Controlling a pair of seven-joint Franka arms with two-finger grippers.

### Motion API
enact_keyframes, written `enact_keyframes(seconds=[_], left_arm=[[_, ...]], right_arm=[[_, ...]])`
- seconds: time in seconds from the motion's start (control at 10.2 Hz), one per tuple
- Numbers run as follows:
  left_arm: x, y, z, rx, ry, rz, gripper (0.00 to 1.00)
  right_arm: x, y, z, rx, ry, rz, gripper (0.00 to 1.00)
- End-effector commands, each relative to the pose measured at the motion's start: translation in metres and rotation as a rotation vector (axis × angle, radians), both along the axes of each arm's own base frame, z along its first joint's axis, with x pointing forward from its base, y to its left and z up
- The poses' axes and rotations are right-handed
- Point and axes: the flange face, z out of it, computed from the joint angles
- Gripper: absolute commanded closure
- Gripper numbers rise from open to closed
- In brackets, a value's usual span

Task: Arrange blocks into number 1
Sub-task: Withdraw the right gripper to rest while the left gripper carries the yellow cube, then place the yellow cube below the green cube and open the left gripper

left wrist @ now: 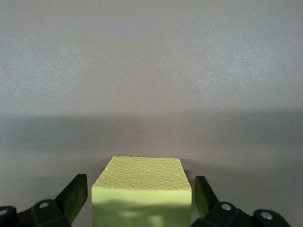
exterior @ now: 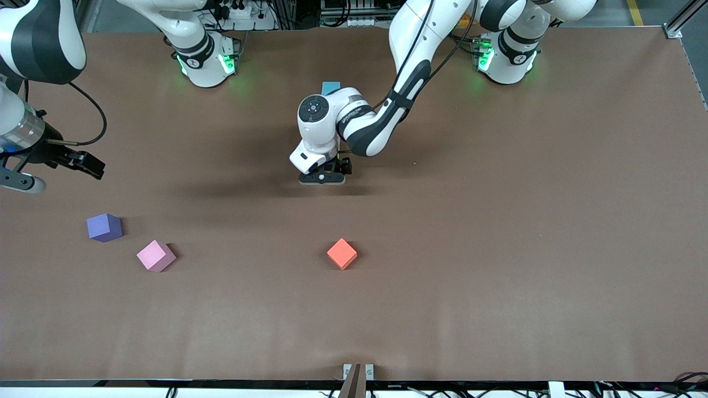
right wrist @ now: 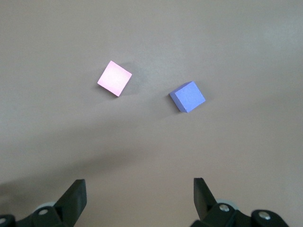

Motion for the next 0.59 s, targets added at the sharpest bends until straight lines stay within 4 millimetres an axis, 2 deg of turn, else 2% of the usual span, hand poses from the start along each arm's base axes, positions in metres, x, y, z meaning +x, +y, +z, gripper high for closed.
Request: enact_keyframes(seconds=[0.0, 0.1, 0.2, 0.29, 0.49], left_arm=[[0.021, 0.013, 0.037, 0.005, -0.001, 0.048, 0.00], [0.045, 0.029, 0.062, 0.003, -0.024, 0.084, 0.00], [0.077, 0.053, 0.083, 0.006, -0.050, 0.137, 0.00], [0.115, 0.086, 0.113, 0.002, -0.089, 0.197, 0.00], [0.185, 0.181, 0.190, 0.007, -0.113, 0.279, 0.00]], right_arm=[[0.003, 0.010, 0.025, 0.133, -0.023, 0.022, 0.00], [0.004, 0.014, 0.033, 0.145, -0.031, 0.045, 0.00], [0.004, 0.016, 0.036, 0.151, -0.033, 0.068, 0.00], [0.003, 0.019, 0.039, 0.149, -0.034, 0.136, 0.00], [0.000, 0.026, 0.053, 0.151, -0.013, 0.212, 0.00]])
